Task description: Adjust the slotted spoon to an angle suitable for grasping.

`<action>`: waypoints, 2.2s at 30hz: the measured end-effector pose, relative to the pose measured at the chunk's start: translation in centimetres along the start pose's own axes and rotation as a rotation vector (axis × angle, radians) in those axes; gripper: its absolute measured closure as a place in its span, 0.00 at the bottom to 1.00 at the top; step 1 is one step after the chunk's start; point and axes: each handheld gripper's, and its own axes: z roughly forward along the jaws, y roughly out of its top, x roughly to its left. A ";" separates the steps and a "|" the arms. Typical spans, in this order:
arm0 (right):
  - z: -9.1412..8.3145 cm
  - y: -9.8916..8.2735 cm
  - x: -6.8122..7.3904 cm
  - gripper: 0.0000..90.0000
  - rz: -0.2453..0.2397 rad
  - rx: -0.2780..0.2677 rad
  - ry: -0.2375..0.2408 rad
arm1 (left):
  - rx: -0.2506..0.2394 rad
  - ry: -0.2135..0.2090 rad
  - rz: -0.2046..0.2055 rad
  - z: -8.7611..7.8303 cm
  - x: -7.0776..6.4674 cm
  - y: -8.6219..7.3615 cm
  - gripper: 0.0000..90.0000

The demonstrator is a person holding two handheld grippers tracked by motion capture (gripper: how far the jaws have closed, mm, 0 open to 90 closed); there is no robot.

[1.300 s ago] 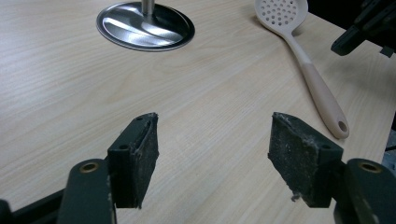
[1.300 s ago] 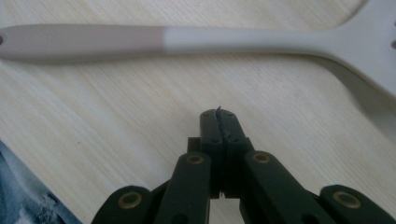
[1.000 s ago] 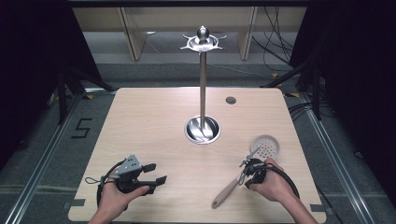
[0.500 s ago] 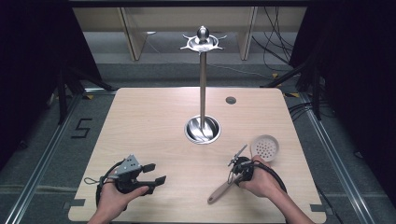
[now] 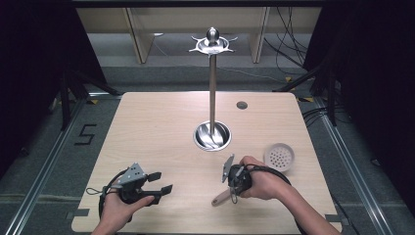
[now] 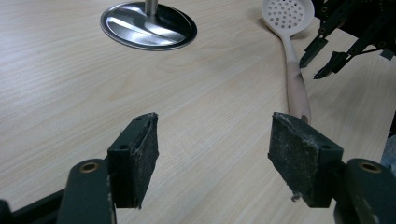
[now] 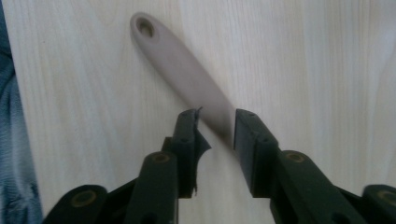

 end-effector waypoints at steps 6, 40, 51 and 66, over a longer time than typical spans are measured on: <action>1.3 1.9 0.1 0.64 -0.192 -0.018 -0.005 | -0.011 0.019 -0.019 -0.5 0.2 -0.1 0.36; 3.5 4.2 0.7 0.67 -0.285 0.096 0.102 | -0.010 0.014 -0.013 -0.4 0.1 -0.1 0.36; 1.9 4.3 0.3 0.74 -0.337 -0.020 -0.058 | -0.017 0.010 -0.008 -0.4 0.2 -0.1 0.36; -2.5 2.3 -1.2 0.76 -0.186 -0.200 -0.260 | -0.014 0.016 -0.016 -0.4 0.1 -0.1 0.36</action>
